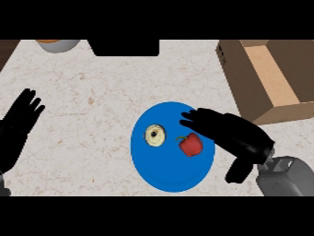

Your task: Pick the bell pepper from the plate and place it in the cardboard box

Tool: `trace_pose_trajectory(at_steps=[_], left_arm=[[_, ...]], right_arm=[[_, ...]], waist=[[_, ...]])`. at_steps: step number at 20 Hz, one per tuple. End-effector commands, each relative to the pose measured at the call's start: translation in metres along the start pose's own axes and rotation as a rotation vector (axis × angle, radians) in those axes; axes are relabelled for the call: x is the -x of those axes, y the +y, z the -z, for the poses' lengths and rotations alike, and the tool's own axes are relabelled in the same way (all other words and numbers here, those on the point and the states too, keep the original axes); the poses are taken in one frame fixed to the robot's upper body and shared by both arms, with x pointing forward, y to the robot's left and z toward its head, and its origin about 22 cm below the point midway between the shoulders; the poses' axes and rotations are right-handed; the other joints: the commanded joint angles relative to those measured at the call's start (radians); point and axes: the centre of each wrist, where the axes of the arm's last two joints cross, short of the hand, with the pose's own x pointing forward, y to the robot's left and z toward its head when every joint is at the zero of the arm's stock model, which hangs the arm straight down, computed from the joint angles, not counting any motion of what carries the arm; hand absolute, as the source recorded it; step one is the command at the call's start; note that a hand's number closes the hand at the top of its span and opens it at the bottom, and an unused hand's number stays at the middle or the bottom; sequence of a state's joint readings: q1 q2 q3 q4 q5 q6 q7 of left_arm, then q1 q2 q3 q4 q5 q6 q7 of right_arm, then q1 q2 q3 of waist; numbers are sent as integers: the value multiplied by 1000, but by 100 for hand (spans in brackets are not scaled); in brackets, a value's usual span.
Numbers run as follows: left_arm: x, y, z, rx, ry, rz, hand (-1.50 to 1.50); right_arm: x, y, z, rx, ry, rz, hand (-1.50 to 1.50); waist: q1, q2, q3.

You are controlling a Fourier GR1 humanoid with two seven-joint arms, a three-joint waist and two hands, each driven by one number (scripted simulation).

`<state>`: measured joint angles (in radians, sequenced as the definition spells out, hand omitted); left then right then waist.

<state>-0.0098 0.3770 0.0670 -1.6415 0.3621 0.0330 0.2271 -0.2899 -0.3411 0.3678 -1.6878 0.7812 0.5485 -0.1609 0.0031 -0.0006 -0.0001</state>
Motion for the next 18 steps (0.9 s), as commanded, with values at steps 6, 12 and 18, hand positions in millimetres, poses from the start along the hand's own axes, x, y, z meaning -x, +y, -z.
trace_pose_trajectory(at_steps=[6, 12, 18], left_arm=[[4, -3, -8, -6, -9, -7, 0], [-9, -6, 2, -15, 3, -15, 0], [9, 5, 7, 6, 11, 10, 0]], right_arm=[[-10, 0, 3, -22, 42, -45, -150], [-24, 18, 34, -33, 80, -67, -150], [-13, 27, 26, -50, 106, -96, -150]], waist=[[-1, 0, 0], [1, 0, 0], [-2, 0, 0]])
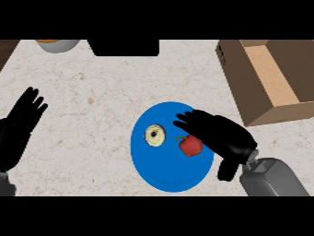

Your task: Pick the bell pepper from the plate and place it in the cardboard box

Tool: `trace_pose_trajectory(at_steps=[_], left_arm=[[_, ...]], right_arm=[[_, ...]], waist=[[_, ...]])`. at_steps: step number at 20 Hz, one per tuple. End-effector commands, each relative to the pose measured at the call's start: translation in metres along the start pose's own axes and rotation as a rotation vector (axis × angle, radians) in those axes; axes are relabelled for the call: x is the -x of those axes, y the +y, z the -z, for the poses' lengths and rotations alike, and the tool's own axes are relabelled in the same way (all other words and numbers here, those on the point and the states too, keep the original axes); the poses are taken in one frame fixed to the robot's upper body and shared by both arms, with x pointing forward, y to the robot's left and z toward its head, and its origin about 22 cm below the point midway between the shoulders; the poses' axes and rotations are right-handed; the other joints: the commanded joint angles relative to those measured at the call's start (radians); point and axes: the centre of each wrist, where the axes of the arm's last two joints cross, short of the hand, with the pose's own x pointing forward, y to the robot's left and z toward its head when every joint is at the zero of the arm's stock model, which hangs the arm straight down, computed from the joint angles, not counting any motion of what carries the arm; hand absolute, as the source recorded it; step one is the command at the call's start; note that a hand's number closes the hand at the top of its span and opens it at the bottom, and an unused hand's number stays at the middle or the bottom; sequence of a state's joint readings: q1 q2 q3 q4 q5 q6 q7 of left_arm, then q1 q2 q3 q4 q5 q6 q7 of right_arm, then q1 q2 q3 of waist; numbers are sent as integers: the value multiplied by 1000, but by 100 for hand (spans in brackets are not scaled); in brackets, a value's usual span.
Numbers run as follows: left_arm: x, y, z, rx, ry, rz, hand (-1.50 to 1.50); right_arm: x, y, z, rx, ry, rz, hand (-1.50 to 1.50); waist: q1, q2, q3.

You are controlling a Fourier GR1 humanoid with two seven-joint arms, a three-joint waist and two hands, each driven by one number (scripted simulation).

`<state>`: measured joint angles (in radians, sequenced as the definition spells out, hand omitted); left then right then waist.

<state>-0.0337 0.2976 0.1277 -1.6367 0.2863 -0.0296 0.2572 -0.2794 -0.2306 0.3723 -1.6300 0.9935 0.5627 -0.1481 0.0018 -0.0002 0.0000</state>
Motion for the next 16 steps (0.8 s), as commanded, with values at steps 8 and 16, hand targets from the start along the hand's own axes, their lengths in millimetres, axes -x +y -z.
trace_pose_trajectory(at_steps=[8, 16], left_arm=[[2, 0, -1, 10, 6, -12, 0], [7, 3, -4, -7, 4, -10, 0]], right_arm=[[0, 20, 20, -47, 20, -33, -150], [14, 34, 36, -81, 48, -32, -150]], waist=[[0, 0, 0], [2, 1, 0]])
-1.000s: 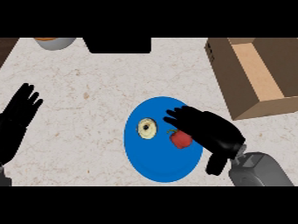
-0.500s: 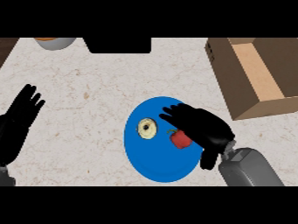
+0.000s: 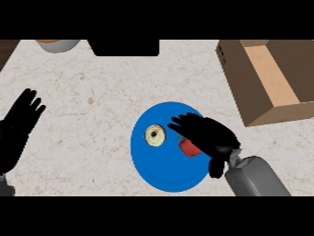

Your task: Pick the bell pepper from the plate and place it in the cardboard box

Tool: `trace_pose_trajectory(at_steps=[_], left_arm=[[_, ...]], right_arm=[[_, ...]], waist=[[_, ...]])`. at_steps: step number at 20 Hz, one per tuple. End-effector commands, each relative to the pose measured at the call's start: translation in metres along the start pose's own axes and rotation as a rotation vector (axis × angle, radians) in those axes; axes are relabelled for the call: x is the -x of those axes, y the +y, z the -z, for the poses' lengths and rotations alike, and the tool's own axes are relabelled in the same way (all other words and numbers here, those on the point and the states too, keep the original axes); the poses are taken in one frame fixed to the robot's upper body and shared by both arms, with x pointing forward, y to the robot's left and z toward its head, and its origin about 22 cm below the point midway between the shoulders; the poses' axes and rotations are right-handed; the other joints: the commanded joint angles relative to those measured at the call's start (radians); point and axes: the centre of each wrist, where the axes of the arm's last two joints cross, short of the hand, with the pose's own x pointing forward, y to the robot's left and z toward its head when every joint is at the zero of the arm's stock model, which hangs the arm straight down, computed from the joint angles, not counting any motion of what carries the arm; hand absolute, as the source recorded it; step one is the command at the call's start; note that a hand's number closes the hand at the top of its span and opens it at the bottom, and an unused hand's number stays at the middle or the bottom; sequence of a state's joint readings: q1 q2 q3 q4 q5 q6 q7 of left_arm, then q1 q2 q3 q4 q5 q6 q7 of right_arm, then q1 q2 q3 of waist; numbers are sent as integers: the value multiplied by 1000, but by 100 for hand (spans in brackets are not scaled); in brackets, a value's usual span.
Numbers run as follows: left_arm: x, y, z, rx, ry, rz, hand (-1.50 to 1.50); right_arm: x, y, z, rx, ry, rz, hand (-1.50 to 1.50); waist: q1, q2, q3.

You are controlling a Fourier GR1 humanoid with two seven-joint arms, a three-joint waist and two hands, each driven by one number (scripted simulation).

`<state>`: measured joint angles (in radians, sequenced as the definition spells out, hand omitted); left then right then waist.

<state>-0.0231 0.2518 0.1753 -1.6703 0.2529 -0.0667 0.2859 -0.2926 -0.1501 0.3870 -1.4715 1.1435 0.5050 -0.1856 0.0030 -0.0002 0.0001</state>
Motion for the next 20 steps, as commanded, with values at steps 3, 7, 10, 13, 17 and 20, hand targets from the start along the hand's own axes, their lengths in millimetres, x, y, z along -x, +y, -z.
trace_pose_trajectory(at_steps=[3, 7, 10, 13, 17, 20], left_arm=[[13, -16, 17, 3, -7, 8, 0], [23, 13, 4, -2, 3, 8, 0], [3, -2, 4, -1, -10, 3, 0], [-5, 7, -9, -3, 14, 14, 0], [5, 9, -7, 0, 15, 9, 0], [14, -5, 11, -2, 7, 7, 0]], right_arm=[[5, 14, -7, -25, -13, -24, -150], [8, 30, 21, -14, 13, -18, -150], [10, 15, 26, -20, 12, -23, -150], [18, 30, 11, 58, -63, -6, 150], [10, 31, 17, 76, -103, -31, 150], [-4, 23, 24, 84, -101, -31, 150]], waist=[[-4, 0, 0], [1, 1, 0], [1, 0, 0], [3, 0, 0], [1, 0, 0], [-3, 0, 0]])
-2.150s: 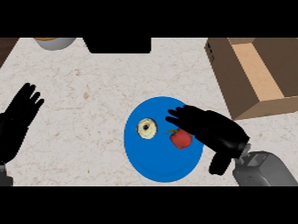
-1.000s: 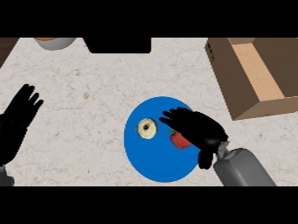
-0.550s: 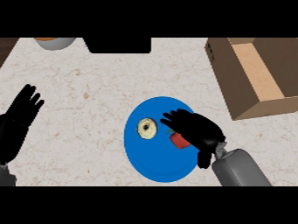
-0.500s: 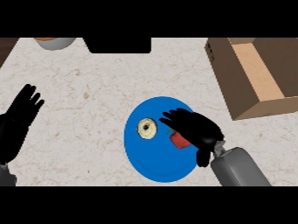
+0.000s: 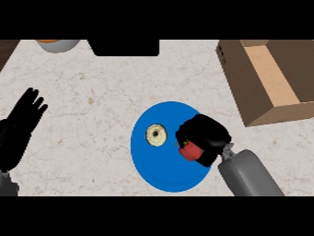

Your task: Pick the bell pepper from the plate and place it in the cardboard box

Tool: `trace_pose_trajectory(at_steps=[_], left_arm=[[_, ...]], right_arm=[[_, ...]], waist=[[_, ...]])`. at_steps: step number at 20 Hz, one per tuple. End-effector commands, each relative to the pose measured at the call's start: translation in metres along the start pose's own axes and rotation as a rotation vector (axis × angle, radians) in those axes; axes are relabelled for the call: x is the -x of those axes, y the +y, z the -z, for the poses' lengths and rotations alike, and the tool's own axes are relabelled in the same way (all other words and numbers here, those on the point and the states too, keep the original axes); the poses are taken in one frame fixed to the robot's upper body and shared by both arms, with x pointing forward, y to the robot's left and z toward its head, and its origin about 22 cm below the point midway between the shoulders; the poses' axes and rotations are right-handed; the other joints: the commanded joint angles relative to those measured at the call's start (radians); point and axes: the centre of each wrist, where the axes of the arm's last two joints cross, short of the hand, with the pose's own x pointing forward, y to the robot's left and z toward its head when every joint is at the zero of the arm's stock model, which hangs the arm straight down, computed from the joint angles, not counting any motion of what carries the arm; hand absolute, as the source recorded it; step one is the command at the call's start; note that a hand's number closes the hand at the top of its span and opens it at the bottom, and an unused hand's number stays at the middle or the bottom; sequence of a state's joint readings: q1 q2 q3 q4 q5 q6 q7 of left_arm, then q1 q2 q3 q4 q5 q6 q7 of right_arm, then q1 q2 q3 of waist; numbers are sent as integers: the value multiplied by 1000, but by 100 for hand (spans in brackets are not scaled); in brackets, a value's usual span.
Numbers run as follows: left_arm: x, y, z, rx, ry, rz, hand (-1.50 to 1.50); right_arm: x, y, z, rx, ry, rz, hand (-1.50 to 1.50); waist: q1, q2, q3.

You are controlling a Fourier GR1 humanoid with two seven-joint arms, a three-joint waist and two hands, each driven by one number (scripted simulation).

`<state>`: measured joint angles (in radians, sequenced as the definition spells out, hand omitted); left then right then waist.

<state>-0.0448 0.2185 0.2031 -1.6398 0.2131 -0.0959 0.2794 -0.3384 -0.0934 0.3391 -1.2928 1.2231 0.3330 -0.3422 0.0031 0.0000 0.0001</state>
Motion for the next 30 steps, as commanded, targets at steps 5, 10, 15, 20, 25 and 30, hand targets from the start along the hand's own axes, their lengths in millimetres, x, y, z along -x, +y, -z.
trace_pose_trajectory(at_steps=[5, 10, 15, 20, 25, 30], left_arm=[[-3, 7, 2, -3, -2, 7, 0], [-10, 2, -1, 16, -32, -3, 0], [-11, -15, 7, 71, -21, -9, 0], [-12, -12, 13, 96, -17, 2, 0], [-19, -7, 14, 64, -13, 25, 0], [-2, -3, 11, 41, -14, -9, 0]], right_arm=[[3, 5, 15, 23, -25, -6, 150], [52, -23, 7, 90, 692, 250, 150], [64, -89, 23, 226, 1063, 269, 150], [45, -152, 61, 367, 1175, 229, 150], [20, -184, 86, 548, 1167, 104, 150], [-7, -245, 88, 746, 1240, 43, 150]], waist=[[2, 1, 0], [27, 23, -1], [59, 25, -2], [81, 21, 0], [67, 15, 0], [42, 10, -2]])
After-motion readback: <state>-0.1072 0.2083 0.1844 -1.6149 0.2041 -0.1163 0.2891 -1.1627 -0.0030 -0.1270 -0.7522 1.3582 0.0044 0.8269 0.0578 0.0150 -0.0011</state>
